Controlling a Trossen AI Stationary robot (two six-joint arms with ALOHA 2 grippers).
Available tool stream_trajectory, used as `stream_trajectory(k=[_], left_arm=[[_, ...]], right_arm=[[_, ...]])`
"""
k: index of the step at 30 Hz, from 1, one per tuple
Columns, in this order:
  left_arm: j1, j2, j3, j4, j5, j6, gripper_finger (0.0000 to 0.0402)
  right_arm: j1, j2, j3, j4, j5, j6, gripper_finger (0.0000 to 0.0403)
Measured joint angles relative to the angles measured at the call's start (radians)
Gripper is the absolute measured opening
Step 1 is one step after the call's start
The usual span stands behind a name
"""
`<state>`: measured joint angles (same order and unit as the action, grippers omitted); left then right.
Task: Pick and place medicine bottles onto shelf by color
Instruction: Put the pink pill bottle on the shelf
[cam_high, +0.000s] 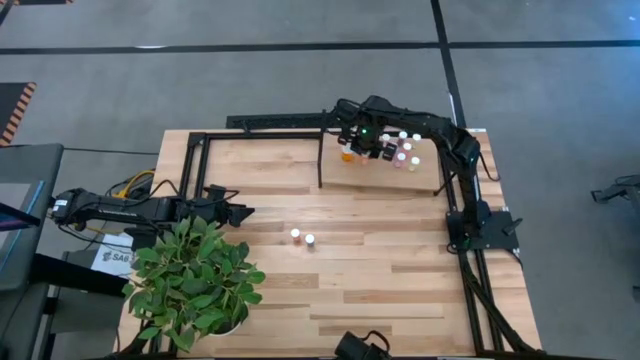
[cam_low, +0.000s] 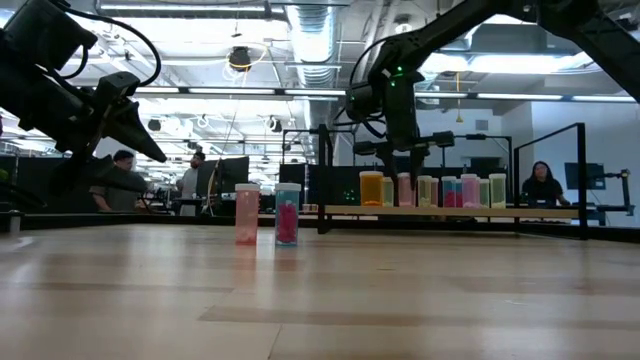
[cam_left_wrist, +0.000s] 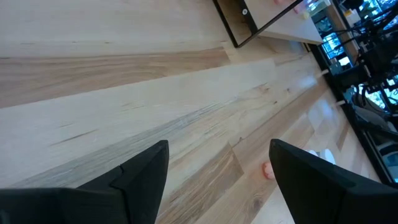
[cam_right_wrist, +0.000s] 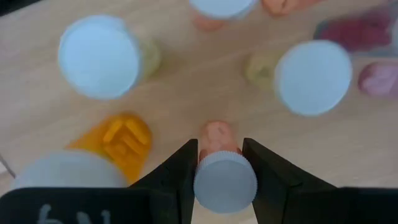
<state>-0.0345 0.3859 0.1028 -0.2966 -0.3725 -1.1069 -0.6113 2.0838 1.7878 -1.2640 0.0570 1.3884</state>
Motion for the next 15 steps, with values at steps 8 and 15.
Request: stream_trajectory(k=[8,15], left_arm=[[0.000,0.000,0.000,0.000,0.000,0.000,0.0265],[0.000,0.000,0.000,0.000,0.000,0.000,0.0265]], right_arm=[[-0.004,0.000,-0.002,0.042,0.025,0.002,0.0144],[-0.005,0.000,-0.002,0.071,0.052,0.002,0.0145]])
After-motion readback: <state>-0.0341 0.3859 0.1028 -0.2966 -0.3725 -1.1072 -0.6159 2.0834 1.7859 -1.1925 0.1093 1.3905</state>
